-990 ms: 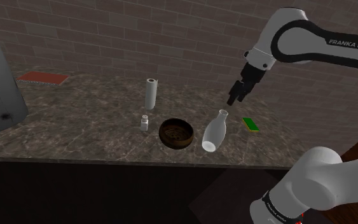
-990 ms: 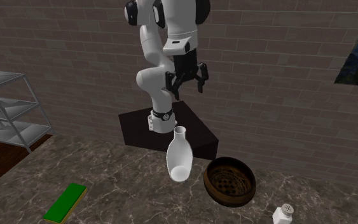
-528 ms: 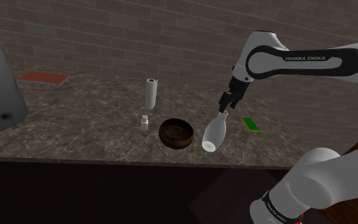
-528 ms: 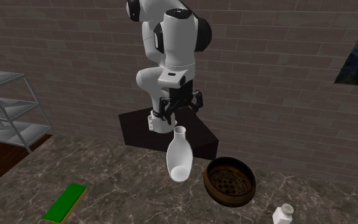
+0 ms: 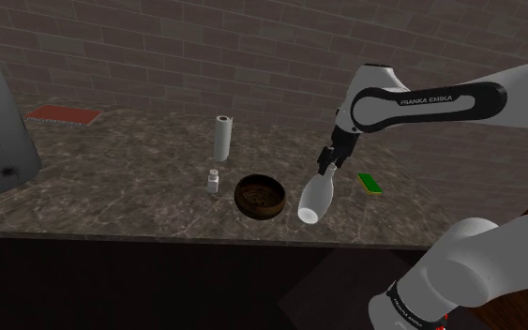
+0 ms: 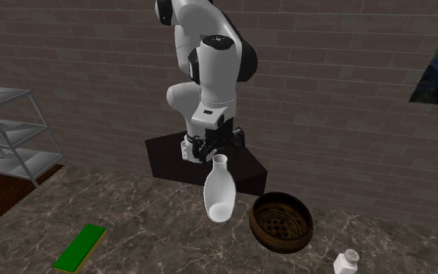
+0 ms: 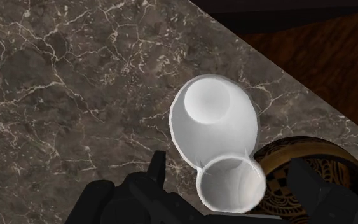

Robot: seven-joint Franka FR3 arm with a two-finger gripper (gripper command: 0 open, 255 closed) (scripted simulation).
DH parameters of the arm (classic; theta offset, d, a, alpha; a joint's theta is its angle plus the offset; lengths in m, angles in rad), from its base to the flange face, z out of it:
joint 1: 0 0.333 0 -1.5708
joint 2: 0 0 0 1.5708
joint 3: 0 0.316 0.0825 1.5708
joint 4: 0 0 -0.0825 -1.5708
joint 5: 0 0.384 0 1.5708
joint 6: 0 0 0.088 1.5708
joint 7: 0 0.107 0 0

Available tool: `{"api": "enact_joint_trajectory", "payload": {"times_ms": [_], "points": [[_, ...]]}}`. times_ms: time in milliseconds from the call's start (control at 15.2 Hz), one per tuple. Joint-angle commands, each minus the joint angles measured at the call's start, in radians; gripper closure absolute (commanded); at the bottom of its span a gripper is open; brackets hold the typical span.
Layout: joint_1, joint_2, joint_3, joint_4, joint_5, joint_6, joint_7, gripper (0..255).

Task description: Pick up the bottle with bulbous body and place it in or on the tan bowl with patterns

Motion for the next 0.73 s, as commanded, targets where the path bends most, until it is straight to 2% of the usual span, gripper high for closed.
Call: {"api": "enact_joint_trajectory", "payload": {"times_ms": [0,462,528,660], "points": [[0.001,0.013,0.001,-0.015,0.001,0.028,0.002,0],[0.001,0.013,0.001,-0.015,0.001,0.028,0.002,0],[0.001,0.013,0.001,-0.015,0.001,0.028,0.003,255],[0.001,0.013,0.001,-0.015,0.001,0.028,0.002,255]]}}
